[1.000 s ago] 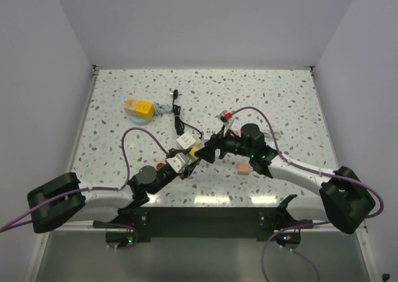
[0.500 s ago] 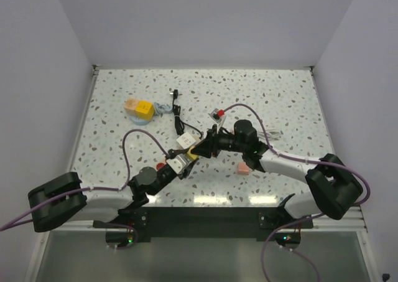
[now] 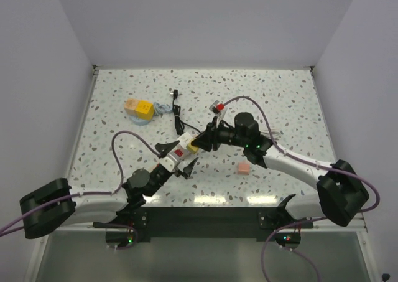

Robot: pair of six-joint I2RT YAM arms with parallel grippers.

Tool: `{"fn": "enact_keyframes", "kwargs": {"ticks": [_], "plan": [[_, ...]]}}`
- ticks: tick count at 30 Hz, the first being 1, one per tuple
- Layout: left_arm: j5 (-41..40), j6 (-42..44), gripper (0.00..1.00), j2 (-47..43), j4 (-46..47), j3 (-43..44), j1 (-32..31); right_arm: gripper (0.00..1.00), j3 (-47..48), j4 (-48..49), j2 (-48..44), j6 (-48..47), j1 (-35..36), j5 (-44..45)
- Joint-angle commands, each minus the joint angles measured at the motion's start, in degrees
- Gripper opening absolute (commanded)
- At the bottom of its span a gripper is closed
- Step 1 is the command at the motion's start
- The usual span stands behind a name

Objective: Insert the plug

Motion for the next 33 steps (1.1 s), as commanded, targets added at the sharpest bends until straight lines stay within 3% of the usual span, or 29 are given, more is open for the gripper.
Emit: {"fn": "enact_keyframes", "kwargs": {"ticks": [1,6,9,10,13,17,22,33], "plan": [[-2.9,-1.6,0.98,-6.5,1.3,-3.1,0.1,0.0,4.9,-3.7,-2.5,-4.4,0.0,3.9],[-11.4,-7.4,0.98,-18.1,-11.1,-5.2,0.1,0.0,8.3,-9.0,-2.2,-7.6,2.7,9.1],[-19.9,-15.8,0.98,-25.7,-20.0,-5.8,0.3,0.0,10.1,-11.5,-1.5,-9.7,4.9,12.7],[-25.5,-18.5,0.99,-28.9,-27.4,-5.4,0.3,0.0,10.4,-11.8,-1.4,-10.3,5.8,13.4],[-32.1,-28.0,1.0,-32.2,-40.6,-3.0,1.1,0.0,11.7,-13.2,-0.4,-11.0,7.4,16.6],[-35.0,-40.2,1.0,-30.4,-50.6,0.0,1.8,0.0,13.0,-14.1,1.2,-10.9,10.5,22.2],[-38.2,-47.8,1.0,-24.7,-54.4,2.0,2.2,0.0,14.6,-14.6,6.8,-9.5,15.3,29.6],[-28.5,-47.9,1.0,-7.4,-41.6,1.4,9.6,0.0,12.9,-17.3,10.4,-9.0,17.0,40.1]]}}
